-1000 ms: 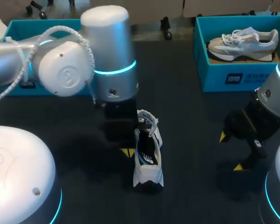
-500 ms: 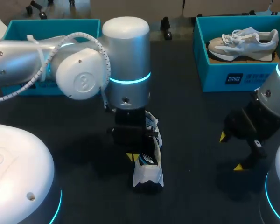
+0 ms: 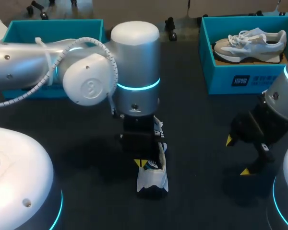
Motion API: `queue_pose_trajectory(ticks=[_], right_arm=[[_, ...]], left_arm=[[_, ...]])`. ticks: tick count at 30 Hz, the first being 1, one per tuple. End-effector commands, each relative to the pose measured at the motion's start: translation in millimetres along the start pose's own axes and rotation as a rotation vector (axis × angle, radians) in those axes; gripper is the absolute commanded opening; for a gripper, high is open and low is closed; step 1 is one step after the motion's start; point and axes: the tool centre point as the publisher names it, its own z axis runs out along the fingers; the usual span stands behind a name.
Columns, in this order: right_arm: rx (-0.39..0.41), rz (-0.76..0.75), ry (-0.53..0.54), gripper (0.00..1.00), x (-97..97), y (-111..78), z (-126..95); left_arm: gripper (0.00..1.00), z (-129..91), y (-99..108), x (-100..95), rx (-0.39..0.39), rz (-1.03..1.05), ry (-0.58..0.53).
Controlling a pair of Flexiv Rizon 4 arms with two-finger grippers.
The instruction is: Take the shoe out of the shoebox, open the shoe tongue, remove and reinsert the insole, then place the shoe into the shoebox
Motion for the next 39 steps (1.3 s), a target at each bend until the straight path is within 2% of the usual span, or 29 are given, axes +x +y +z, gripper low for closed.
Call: queue_pose_trajectory(ticks=[1, 8, 13, 19, 31, 39], right_arm=[[0.0, -0.001, -0.003, 1.0, 1.3, -0.7, 1.1], [0.0, -0.001, -0.003, 1.0, 1.3, -0.7, 1.1], [0.0, -0.001, -0.003, 1.0, 1.3, -0.7, 1.1], [0.0, -0.001, -0.003, 1.0, 1.3, -0.7, 1.1], [0.0, -0.001, -0.003, 1.0, 1.3, -0.7, 1.1], [0.0, -0.001, -0.003, 1.0, 1.3, -0.7, 1.1]], left_arm=[[0.0, 9.9, 7.3, -7.1, 0.007, -0.008, 0.006], [0.0, 15.3, 11.2, -9.2, 0.019, -0.021, 0.004], [0.0, 4.5, 9.7, -8.6, 0.03, -0.017, -0.011], [0.0, 3.2, 10.9, -10.2, 0.03, -0.018, -0.012], [0.0, 39.4, 21.2, -13.5, 0.025, -0.054, 0.044], [0.0, 35.1, 16.7, -10.1, 0.047, -0.045, 0.034]])
